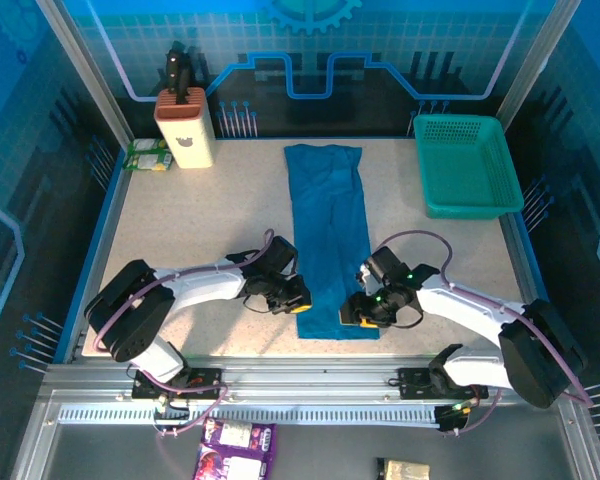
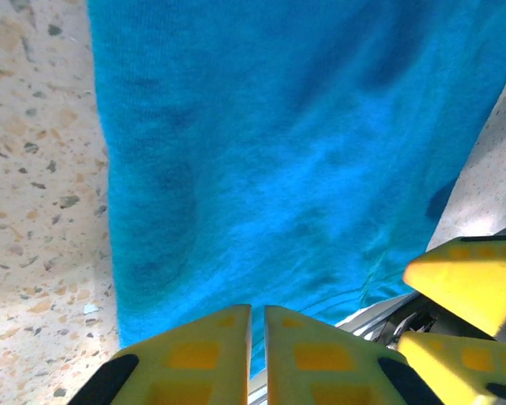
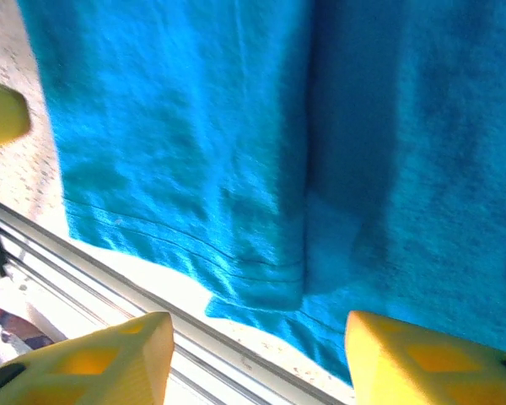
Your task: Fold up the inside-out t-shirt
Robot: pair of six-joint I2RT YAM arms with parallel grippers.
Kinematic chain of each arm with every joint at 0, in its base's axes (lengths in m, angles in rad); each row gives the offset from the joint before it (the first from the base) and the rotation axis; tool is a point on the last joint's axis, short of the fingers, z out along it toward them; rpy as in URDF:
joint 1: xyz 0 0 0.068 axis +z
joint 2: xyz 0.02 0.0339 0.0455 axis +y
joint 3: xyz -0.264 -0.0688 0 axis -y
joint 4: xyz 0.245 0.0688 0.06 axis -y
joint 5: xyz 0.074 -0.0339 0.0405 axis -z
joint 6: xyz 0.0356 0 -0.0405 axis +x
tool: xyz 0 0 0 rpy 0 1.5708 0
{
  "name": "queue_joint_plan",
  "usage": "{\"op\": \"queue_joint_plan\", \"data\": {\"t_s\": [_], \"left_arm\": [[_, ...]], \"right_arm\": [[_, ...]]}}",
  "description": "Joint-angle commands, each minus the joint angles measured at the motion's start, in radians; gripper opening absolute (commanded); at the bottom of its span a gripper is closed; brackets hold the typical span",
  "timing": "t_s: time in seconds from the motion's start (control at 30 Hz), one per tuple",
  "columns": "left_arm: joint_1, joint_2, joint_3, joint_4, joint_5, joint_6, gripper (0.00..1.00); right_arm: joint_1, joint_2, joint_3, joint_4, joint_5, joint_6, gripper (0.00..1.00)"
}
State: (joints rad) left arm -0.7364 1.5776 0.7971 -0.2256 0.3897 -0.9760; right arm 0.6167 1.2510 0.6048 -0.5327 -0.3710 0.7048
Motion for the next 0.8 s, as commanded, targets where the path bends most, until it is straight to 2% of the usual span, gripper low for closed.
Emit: {"op": "queue_joint_plan", "data": {"t_s": [0.0,0.13,0.57,0.77], "left_arm": [[0.009,-0.03,0.025,-0.052,-0.014,0.038,0.13],[0.042,-0.059,0.012,-0.056,-0.022,0.038,0.13],[0.093,-0.161,-0.069,-0.074,-0.041,0.032,0.13],[0.1,-0.202,-0.097,-0.08,-0.051,0.023,0.13]], "right_arm": [[0.024,0.024,0.037,-0.017,-0.025,-0.012,0.54],[0.026,0.088,0.059,-0.036,-0.01,-0.055,0.46],[0.046,0.213,0.096,0.003,-0.031,-0.101,0.33],[0.077,0.18,0.144,-0.064,-0.007,-0.081,0.18]]}}
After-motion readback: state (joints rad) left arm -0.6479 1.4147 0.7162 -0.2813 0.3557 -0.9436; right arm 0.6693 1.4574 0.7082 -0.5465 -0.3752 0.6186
